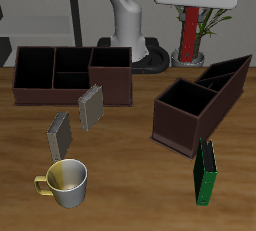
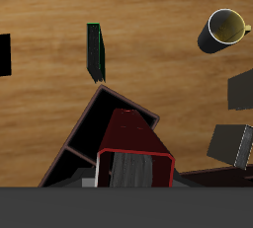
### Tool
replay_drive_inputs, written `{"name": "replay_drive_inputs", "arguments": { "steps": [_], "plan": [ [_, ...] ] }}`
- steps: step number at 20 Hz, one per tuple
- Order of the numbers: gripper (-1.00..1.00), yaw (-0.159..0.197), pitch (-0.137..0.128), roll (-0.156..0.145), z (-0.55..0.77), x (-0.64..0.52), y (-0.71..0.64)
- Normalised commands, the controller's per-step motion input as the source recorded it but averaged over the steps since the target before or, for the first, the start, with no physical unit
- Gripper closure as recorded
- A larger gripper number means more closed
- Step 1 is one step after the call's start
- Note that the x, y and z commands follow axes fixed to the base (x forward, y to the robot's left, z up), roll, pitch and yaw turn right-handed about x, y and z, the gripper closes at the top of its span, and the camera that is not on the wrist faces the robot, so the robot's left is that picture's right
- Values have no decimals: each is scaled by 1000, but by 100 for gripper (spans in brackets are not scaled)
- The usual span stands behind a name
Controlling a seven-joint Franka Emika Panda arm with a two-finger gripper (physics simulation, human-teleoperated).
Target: Place the red book into the left desk caddy's right compartment
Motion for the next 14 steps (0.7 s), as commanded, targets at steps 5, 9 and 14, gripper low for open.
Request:
{"name": "replay_drive_inputs", "arguments": {
  "steps": [5,9,14],
  "plan": [
    [100,23,16,35,-86,103,305],
    [100,-10,15,-3,-41,177,20],
    [100,0,3,-17,-58,69,-104]
  ]
}}
